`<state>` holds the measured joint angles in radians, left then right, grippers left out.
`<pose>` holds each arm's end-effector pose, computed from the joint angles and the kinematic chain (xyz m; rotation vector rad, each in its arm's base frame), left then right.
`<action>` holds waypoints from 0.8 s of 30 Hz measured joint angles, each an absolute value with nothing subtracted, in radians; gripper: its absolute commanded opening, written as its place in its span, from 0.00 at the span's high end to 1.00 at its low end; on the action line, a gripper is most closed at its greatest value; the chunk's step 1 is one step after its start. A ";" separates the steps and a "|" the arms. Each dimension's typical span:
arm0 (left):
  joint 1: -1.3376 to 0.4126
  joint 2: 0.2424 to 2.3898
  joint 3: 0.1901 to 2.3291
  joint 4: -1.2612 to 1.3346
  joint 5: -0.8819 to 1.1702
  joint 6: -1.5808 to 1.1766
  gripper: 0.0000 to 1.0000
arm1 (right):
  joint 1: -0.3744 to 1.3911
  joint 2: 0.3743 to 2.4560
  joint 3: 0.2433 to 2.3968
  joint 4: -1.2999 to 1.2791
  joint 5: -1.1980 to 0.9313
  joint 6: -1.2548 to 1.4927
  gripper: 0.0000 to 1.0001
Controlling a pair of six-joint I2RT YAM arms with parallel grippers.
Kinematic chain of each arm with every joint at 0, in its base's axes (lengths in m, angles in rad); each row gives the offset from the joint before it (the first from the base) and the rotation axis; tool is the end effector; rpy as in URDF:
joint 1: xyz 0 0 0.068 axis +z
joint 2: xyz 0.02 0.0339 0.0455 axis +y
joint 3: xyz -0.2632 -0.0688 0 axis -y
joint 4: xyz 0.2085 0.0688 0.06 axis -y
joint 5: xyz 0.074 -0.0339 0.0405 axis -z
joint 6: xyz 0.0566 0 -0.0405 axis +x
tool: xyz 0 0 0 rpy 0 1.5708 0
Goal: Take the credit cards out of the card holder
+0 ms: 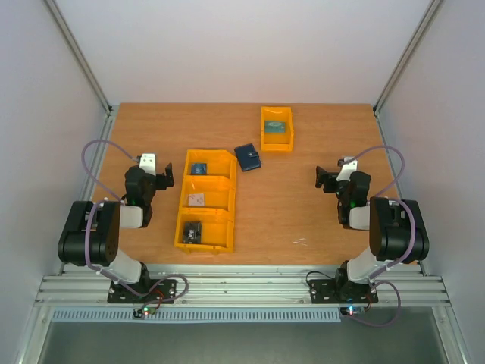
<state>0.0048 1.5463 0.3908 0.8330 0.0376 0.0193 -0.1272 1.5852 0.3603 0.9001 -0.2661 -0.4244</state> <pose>0.2764 -0.0008 0.1687 0.0394 1.8927 -0.0192 0.2725 -0.0198 0.1598 -0.4564 1.8296 -0.1255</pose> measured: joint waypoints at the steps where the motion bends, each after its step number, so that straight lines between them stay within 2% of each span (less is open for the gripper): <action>1: 0.005 1.546 0.391 0.833 0.038 0.020 0.01 | -0.122 1.585 0.367 0.888 -0.259 -0.425 0.01; 8: 0.005 1.546 0.391 0.833 0.038 0.020 0.01 | -0.116 1.577 0.379 0.863 -0.233 -0.426 0.02; 13: 0.005 1.546 0.391 0.831 0.039 0.020 0.01 | -0.118 1.391 0.432 0.650 -0.213 -0.414 0.02; 18: 0.005 1.483 0.406 0.734 0.046 0.025 0.01 | -0.124 1.235 0.568 0.580 -0.215 -0.355 0.01; 24: 0.005 1.274 0.596 0.447 0.042 0.001 0.01 | -0.115 1.256 0.850 0.336 -0.337 -0.218 0.10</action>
